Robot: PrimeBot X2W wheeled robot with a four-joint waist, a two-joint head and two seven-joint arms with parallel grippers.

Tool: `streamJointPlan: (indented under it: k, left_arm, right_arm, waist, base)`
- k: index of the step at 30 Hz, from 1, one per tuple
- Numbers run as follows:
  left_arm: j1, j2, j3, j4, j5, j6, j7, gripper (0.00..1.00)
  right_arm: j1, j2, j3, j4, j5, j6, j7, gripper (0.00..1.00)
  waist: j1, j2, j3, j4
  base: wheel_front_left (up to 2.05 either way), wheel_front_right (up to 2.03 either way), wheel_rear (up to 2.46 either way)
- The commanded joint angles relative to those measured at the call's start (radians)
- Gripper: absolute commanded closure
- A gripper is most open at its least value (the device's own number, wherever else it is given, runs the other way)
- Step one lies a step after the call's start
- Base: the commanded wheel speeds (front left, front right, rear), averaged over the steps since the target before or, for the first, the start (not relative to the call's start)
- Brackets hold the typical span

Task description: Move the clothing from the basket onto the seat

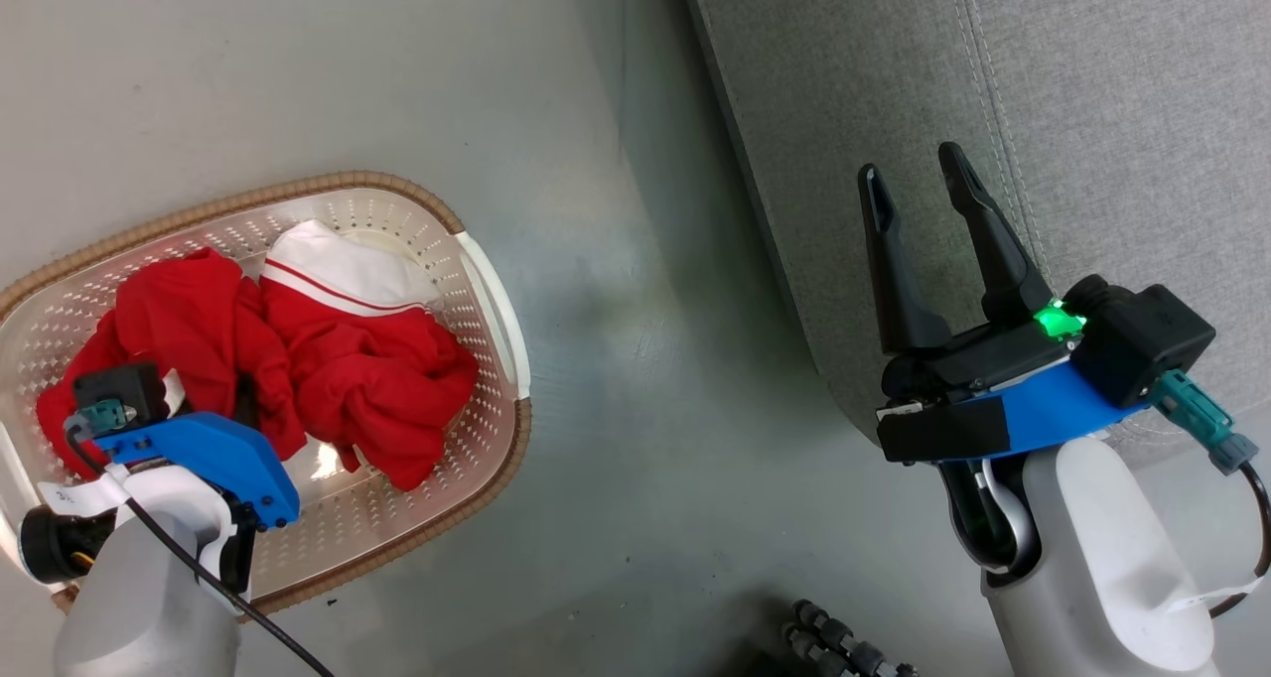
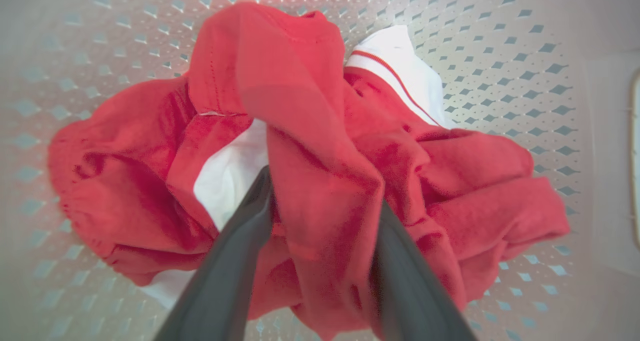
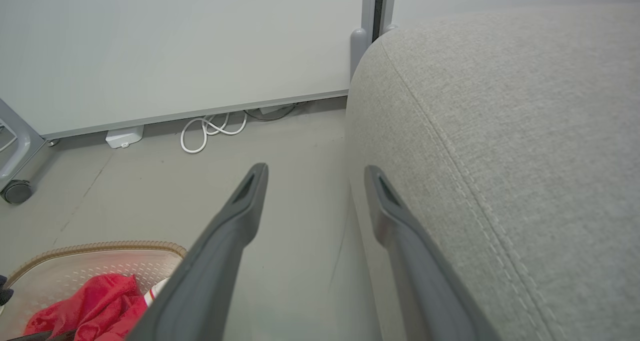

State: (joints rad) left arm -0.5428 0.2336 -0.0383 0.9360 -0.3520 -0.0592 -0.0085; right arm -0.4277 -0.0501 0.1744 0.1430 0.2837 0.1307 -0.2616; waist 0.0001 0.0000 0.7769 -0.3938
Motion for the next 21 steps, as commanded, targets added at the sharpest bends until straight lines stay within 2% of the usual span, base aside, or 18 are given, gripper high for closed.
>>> streamJointPlan:
  k: [1, 15, 21]
  left_arm:
    - [-0.023, 0.002, 0.0, 0.001, -0.003, -0.003, 0.005, 1.0]
    - [-0.035, -0.006, -0.023, 0.01, -0.014, -0.008, -0.02, 1.0]
    - [-0.037, -0.029, -0.03, 0.019, -0.021, -0.014, -0.054, 1.0]
  right_arm:
    - [-0.018, 0.0, -0.002, -0.002, 0.003, 0.0, -0.005, 0.0]
    - [-0.02, 0.0, -0.01, 0.008, -0.004, 0.0, -0.005, 0.0]
    - [-0.019, 0.0, -0.019, 0.022, -0.025, 0.0, -0.005, 0.0]
  waist:
    - [-0.0001, 0.0, 0.0, 0.0]
    - [-0.0001, 0.0, -0.005, 0.012]
    - [-0.0001, 0.0, -0.051, 0.042]
  base:
    - [0.0, 0.0, 0.0]
    - [0.0, 0.0, 0.0]
    - [0.0, 0.0, 0.0]
